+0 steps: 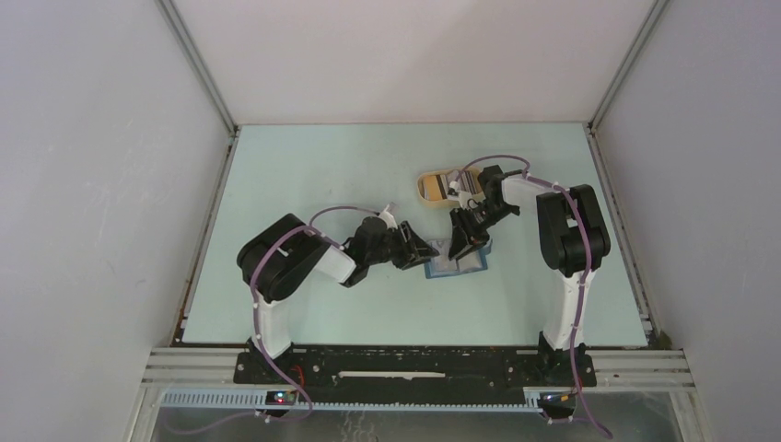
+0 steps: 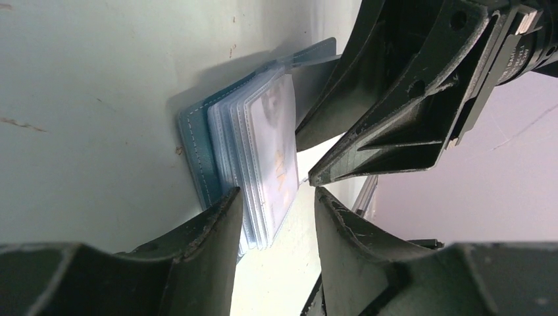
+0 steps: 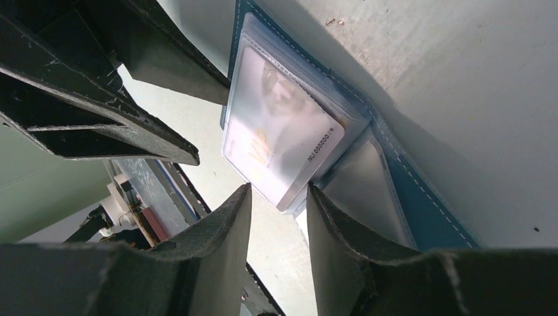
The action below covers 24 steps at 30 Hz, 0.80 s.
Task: Put the credit cards into the card holder
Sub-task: Turn over the card slot in the card holder.
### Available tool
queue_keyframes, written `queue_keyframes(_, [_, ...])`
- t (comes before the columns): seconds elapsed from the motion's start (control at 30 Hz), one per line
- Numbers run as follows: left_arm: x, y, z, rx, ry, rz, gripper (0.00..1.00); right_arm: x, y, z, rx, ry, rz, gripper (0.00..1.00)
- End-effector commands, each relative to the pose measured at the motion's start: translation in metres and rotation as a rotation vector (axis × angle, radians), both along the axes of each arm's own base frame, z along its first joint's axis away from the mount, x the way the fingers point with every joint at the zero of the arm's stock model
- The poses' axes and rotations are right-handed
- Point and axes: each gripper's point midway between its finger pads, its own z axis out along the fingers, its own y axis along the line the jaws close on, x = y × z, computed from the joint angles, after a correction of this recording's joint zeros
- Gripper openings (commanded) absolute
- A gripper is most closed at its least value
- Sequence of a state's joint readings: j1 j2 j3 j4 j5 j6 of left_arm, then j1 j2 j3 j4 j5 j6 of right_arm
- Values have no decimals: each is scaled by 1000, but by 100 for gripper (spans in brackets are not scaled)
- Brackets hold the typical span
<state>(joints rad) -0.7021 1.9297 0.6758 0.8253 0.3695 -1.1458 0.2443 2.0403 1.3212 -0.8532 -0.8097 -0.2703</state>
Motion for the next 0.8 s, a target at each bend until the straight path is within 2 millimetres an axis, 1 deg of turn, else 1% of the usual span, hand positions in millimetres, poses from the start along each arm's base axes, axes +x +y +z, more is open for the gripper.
queue_keyframes(0.0, [1,-13,14,-50,-33,-24,50,-1,3,-1,2,23,-2,45])
queue_keyframes(0.1, [-2,-23,33,-121,-56,-52,48,-2,5,1,17,25,-1,45])
queue_keyframes(0.23, [-5,-28,47,-177,-67,-68,43,-1,5,6,39,25,-7,45])
queue_keyframes(0.37, [-6,-30,50,-201,-69,-72,43,0,5,14,81,31,-17,46])
queue_keyframes(0.47, [-4,-33,54,-239,-72,-75,44,3,3,24,115,21,-25,48])
queue_keyframes(0.57, [0,-37,55,-257,-74,-74,45,9,-3,37,132,-16,-41,53])
queue_keyframes(0.7, [6,-42,56,-261,-83,-69,47,16,-12,46,140,-47,-72,54])
queue_keyframes(0.77, [10,-45,60,-269,-96,-64,47,18,-14,49,144,-50,-85,53])
